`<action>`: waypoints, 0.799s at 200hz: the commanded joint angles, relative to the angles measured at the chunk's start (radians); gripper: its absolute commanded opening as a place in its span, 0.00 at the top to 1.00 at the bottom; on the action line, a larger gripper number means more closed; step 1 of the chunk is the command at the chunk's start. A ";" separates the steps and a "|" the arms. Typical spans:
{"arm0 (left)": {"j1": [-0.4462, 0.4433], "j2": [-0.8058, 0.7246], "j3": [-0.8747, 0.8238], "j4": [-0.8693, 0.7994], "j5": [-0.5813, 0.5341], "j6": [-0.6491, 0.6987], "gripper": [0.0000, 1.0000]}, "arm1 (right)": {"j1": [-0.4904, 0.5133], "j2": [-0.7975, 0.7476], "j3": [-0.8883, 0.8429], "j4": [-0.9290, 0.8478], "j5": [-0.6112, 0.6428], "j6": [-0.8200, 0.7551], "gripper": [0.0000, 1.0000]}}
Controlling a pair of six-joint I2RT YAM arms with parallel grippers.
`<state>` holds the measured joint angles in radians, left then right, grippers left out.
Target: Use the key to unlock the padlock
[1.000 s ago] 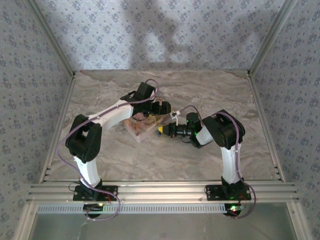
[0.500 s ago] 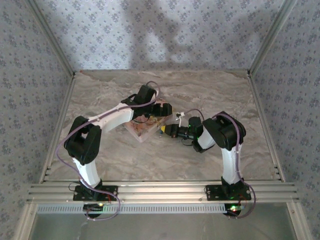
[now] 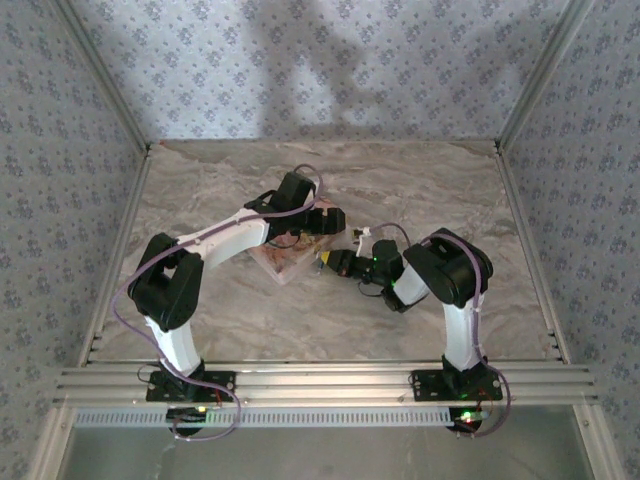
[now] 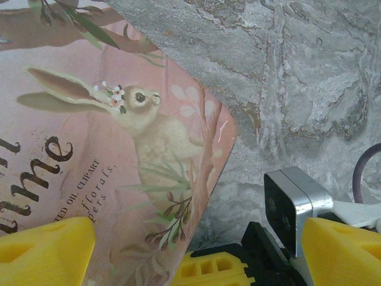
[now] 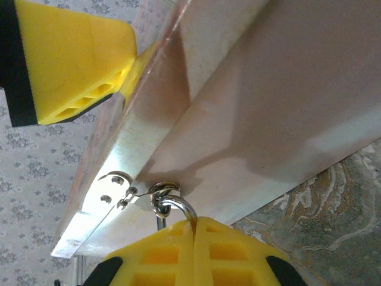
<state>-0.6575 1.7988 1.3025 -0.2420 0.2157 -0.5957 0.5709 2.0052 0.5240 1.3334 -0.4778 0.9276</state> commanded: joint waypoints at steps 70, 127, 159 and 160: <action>-0.036 0.009 -0.036 -0.101 0.005 -0.053 0.09 | 0.020 -0.044 0.006 0.060 0.177 0.113 1.00; -0.041 0.009 -0.037 -0.105 -0.009 -0.056 0.09 | 0.024 -0.060 0.004 0.060 0.241 0.156 1.00; -0.042 0.013 -0.039 -0.106 -0.007 -0.056 0.09 | 0.007 -0.054 0.014 0.061 0.250 0.166 1.00; -0.042 0.013 -0.039 -0.106 -0.006 -0.056 0.09 | 0.007 -0.055 0.014 0.059 0.251 0.166 1.00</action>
<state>-0.6769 1.7988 1.3022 -0.2348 0.1730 -0.6216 0.6056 1.9892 0.5175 1.3170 -0.3229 1.0630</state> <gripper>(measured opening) 0.909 0.065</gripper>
